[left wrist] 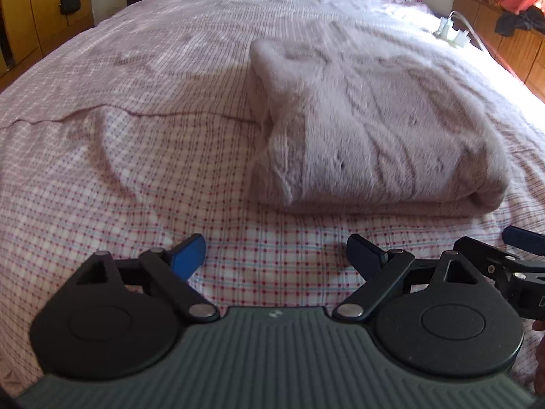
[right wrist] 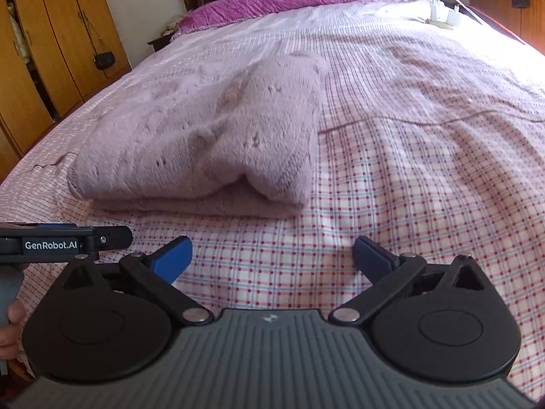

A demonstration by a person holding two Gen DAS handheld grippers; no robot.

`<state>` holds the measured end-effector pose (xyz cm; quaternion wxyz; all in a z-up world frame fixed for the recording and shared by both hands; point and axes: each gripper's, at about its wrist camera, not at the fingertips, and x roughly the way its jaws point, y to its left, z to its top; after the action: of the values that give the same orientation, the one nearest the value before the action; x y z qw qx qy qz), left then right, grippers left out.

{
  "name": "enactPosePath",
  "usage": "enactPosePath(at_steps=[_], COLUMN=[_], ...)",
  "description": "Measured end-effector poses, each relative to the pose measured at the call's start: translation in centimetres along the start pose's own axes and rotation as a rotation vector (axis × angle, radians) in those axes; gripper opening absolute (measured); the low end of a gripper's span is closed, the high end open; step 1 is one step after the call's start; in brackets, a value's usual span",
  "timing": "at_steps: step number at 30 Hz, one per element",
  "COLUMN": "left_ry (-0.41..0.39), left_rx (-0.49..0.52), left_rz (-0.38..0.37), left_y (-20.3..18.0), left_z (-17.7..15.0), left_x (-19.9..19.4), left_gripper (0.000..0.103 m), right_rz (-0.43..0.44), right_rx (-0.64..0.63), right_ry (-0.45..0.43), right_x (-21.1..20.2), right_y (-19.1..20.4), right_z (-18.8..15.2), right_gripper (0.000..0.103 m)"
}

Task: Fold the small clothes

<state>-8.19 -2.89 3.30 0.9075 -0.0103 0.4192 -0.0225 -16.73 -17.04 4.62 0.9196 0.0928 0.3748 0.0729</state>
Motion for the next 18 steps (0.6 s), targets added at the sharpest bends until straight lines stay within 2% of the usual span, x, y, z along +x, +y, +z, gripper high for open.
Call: enactPosePath(at_steps=[6, 18], left_ry=[-0.014, -0.026], left_rx=[0.005, 0.004], left_rz=[0.029, 0.036], left_y=[-0.7, -1.0], left_z=[-0.7, -1.0], left_x=[0.4, 0.3], left_gripper=[0.097, 0.101], right_rz=[-0.021, -0.057], right_rx=[-0.026, -0.049], right_ry=[-0.014, -0.017], right_x=[1.1, 1.5], right_y=[0.2, 0.9], right_z=[-1.1, -1.4], right_gripper=[0.103, 0.103])
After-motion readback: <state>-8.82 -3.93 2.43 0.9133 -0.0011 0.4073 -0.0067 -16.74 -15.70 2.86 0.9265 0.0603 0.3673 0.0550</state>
